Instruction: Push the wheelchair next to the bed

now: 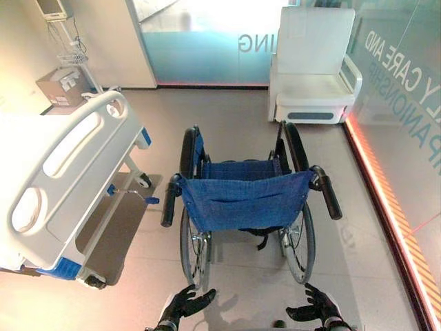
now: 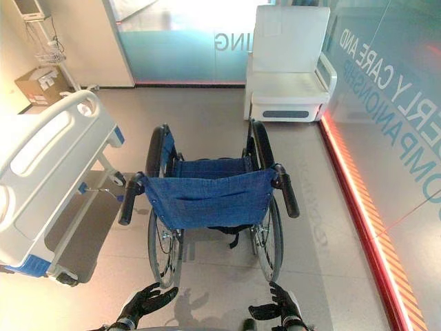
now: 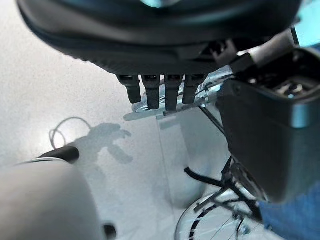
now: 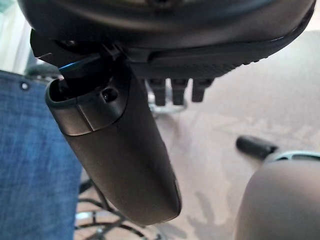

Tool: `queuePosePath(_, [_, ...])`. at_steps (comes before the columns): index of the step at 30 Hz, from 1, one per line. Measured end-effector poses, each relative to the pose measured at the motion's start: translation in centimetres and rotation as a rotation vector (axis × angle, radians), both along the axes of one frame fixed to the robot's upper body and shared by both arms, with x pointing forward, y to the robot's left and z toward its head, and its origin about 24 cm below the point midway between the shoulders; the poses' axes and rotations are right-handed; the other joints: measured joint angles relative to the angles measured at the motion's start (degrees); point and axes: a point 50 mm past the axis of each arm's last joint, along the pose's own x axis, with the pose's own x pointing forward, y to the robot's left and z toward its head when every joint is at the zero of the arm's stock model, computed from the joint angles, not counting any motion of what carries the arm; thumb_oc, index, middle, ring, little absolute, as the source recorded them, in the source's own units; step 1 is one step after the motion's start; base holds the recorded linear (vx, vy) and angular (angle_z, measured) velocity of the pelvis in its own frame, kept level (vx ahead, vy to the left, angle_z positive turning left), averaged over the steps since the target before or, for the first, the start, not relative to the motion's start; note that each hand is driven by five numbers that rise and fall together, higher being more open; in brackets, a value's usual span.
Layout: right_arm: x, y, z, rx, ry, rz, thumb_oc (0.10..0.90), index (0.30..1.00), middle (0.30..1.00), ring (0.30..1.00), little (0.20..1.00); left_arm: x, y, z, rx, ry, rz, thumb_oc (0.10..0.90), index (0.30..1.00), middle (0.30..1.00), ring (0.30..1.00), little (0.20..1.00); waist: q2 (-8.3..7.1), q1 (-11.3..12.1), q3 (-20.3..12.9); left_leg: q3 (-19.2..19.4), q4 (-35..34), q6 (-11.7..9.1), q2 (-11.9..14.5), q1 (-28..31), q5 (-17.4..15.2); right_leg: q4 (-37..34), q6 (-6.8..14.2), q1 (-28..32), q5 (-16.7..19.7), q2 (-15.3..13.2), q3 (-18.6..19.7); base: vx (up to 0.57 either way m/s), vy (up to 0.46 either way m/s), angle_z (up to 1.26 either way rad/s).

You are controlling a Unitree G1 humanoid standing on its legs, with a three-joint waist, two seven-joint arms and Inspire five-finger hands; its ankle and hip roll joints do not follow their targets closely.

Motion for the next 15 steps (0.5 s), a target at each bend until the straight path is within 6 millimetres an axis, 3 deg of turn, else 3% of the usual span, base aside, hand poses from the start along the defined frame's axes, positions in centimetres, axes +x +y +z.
queuePosePath(6, [0.4,-2.3,0.6,0.037,-0.054,-0.221,0.8,0.9,0.9,0.9,0.9,0.4,2.2,0.6,-0.011,-0.055,0.239,0.8,0.9,0.9,0.9,0.9,-0.43,-0.03,-0.42,-0.03,-0.29,0.0,0.03,0.7,0.0,-0.04,0.0,0.84,-0.02,0.0,-0.04,0.01,-0.004,0.0])
queuePosePath(10, [1.6,-5.8,2.2,-0.012,-0.136,-0.32,0.8,0.9,0.9,0.9,0.9,2.0,4.7,2.0,0.082,-0.159,0.367,0.8,0.9,0.9,0.9,0.9,-0.52,0.03,-0.57,-0.04,-0.3,0.07,0.03,0.77,0.09,-0.06,0.0,0.94,0.0,0.02,-0.03,0.0,0.0,0.0])
queuePosePath(15, [5.9,-12.0,7.4,-0.086,-0.388,-0.455,0.8,0.9,0.9,0.9,0.9,6.5,8.2,6.4,0.218,-0.437,0.46,0.8,0.9,0.9,0.9,0.9,-0.43,0.14,-0.54,-0.19,-0.7,0.05,-0.06,0.91,0.53,-0.17,0.13,1.04,0.21,0.01,-0.06,-0.02,-0.003,0.01])
